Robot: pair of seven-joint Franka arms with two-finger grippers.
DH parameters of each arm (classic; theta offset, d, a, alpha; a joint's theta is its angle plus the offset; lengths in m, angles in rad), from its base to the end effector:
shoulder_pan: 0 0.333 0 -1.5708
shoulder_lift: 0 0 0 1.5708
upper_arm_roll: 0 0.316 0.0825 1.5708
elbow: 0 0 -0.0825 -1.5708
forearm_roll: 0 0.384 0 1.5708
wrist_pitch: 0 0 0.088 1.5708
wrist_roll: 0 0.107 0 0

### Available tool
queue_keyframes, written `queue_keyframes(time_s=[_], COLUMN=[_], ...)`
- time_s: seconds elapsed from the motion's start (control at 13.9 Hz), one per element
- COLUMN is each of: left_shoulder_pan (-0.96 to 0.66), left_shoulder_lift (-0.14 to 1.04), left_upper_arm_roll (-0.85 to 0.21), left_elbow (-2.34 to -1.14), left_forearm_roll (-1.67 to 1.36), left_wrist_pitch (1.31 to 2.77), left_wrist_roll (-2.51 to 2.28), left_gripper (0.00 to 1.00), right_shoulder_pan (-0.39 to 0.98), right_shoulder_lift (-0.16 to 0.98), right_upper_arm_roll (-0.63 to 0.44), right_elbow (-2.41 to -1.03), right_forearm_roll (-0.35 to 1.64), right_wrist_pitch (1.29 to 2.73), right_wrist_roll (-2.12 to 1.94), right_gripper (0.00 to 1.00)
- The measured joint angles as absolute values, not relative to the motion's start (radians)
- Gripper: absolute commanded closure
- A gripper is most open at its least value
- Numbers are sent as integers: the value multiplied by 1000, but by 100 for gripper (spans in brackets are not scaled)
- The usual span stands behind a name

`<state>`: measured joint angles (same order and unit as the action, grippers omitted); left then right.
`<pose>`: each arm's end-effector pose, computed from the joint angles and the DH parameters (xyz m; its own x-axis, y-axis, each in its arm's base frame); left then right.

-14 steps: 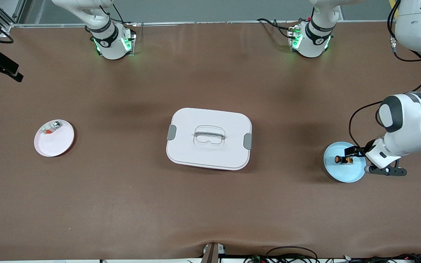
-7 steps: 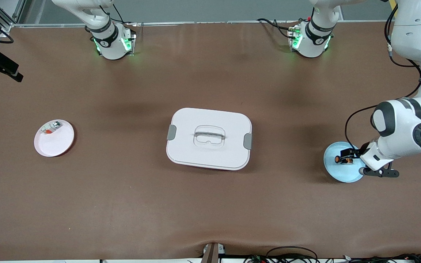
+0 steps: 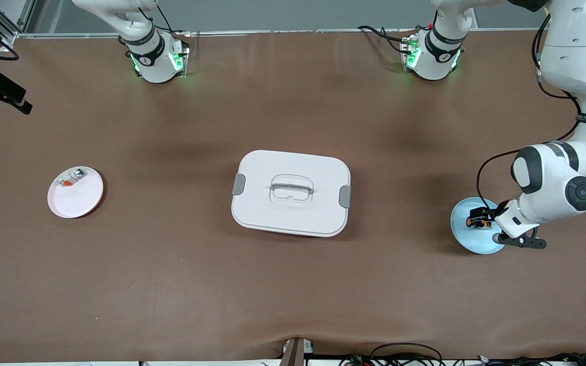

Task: Transfer orange switch to right arm and place
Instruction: 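Close the left gripper on the orange switch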

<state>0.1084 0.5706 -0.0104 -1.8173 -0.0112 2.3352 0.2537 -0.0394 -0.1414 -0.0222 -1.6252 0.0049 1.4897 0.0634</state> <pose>0.6422 0.0634 0.2194 0.9881 -0.1462 -0.0477 -0.1451 -0.9891 0.0261 0.5002 -0.0312 0.6665 0.9923 -0.1241 0.0053 -0.1240 -0.9922 -0.0084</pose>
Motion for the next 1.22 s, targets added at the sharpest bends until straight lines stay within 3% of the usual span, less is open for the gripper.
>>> queue_keyframes(time_s=[1.22], left_shoulder_pan=[118], left_shoulder_lift=[611], left_upper_arm_roll=[-17], left_elbow=[-1813], left_forearm_roll=[-76], left_wrist_pitch=[2392], left_wrist_roll=[258], left_gripper=[0], right_shoulder_pan=[-39], right_shoulder_lift=[-141], right_upper_arm_roll=[-19], right_elbow=[-1626], right_forearm_roll=[5], right_wrist_pitch=[1490], right_wrist_roll=[63], right_gripper=[0])
